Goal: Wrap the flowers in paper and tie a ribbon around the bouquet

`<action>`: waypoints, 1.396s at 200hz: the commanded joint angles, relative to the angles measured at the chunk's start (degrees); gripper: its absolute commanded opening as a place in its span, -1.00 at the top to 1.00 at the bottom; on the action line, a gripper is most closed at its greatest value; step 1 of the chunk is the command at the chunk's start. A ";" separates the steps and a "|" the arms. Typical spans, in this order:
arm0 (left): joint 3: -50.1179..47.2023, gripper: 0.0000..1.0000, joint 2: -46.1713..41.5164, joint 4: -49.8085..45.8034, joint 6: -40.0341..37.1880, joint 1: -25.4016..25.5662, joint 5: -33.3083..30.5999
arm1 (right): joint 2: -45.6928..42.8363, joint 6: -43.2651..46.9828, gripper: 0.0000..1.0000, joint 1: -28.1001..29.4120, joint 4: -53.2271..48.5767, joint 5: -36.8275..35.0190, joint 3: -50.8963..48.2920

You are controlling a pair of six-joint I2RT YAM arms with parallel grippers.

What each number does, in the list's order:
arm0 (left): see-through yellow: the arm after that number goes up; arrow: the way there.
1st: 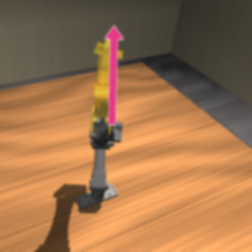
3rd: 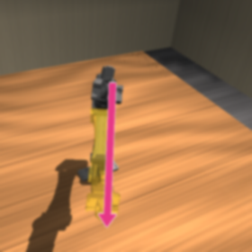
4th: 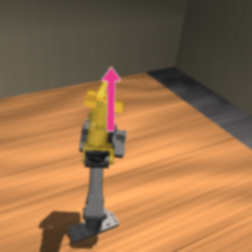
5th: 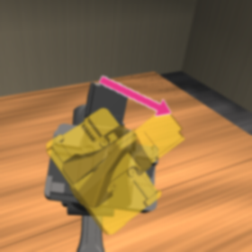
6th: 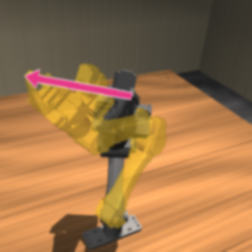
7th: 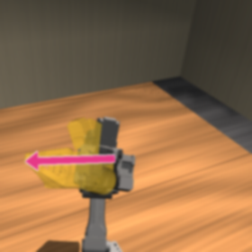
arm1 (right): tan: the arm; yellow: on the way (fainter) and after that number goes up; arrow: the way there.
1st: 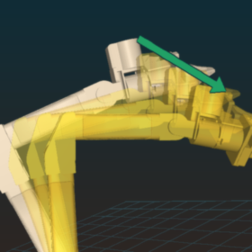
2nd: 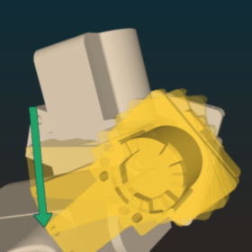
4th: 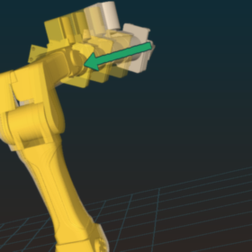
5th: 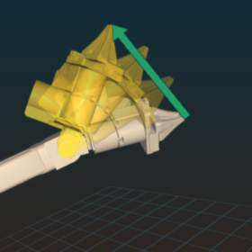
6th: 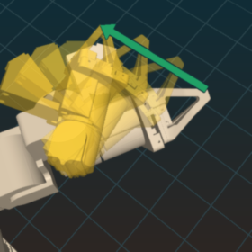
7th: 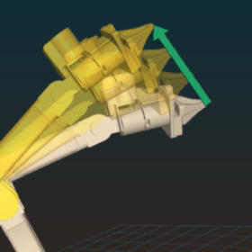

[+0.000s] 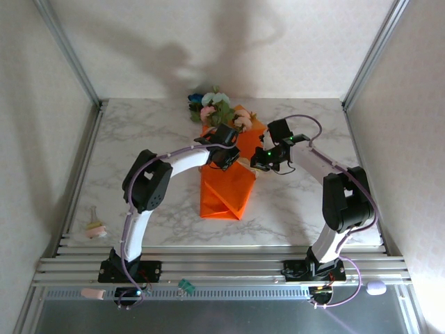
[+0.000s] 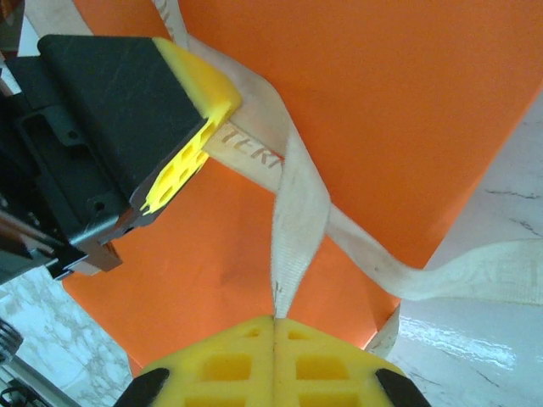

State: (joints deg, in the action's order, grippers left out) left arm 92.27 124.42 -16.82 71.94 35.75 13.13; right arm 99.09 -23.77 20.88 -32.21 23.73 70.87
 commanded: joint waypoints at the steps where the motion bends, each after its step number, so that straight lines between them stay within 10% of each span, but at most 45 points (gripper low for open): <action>1: 0.18 1.00 -5.63 -3.42 -0.41 0.35 2.14 | -1.81 -0.32 1.00 0.40 1.45 1.21 0.32; 107: -13.43 1.00 -18.17 0.53 1.28 3.16 7.94 | -7.54 1.76 0.97 0.41 1.37 4.78 -3.94; 184: -17.50 1.00 -21.68 -3.36 0.57 4.95 9.20 | -10.48 2.28 0.25 0.65 2.67 2.11 -6.90; 279: -17.73 1.00 -24.09 -3.82 0.03 5.21 13.07 | -10.22 -0.88 0.41 1.53 9.93 1.40 -10.40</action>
State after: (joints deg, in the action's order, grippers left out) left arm 75.11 103.28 -21.52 72.82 40.42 23.66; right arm 85.49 -22.13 22.00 -26.89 23.86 58.70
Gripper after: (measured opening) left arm 0.014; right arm 0.309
